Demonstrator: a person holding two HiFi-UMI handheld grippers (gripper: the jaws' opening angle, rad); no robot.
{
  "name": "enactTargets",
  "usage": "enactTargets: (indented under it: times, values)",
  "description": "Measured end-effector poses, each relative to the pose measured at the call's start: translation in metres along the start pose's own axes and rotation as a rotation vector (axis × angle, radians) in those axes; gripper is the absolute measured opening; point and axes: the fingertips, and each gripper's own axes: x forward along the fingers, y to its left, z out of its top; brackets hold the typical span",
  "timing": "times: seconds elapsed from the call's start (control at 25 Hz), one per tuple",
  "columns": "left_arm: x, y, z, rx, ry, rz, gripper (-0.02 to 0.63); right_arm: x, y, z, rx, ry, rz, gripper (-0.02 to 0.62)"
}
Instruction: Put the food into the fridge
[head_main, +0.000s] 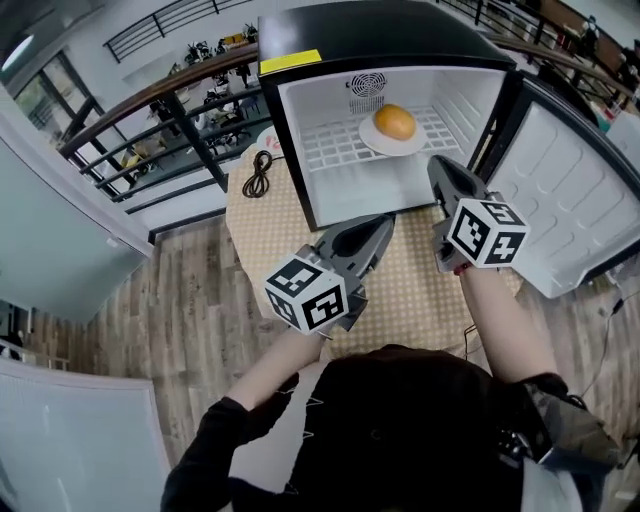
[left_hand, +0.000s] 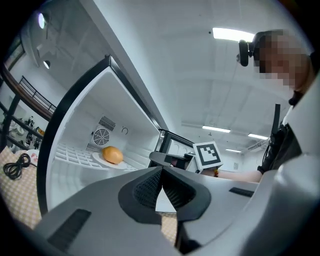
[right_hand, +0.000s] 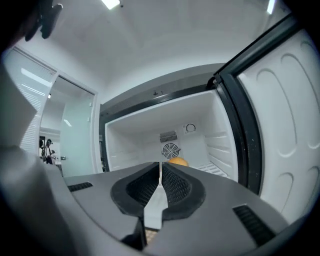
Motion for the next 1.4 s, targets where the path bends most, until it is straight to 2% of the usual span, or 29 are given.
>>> enactTargets:
  times: [0.2,0.36,0.52,1.08,1.4]
  values:
    - [-0.003,-0.033,-0.008,-0.051,-0.030,0.036,0.012,-0.052,0.020,-0.015,0.003,0.037,0.053,0.028]
    - [-0.006,-0.060,-0.019,-0.042,-0.045,0.073,0.012,-0.094,0.019,-0.030,0.043,0.073,0.076,0.026]
    - [-0.008,-0.081,-0.031,-0.038,-0.049,0.103,0.012,-0.128,0.009,-0.038,0.053,0.075,0.064,0.023]
    - [-0.045,-0.152,-0.074,-0.043,-0.014,0.120,0.012,-0.216,0.032,-0.076,0.007,0.113,0.076,0.015]
    - [-0.060,-0.173,-0.077,-0.028,-0.020,0.113,0.012,-0.241,0.045,-0.075,-0.022,0.099,0.070,0.015]
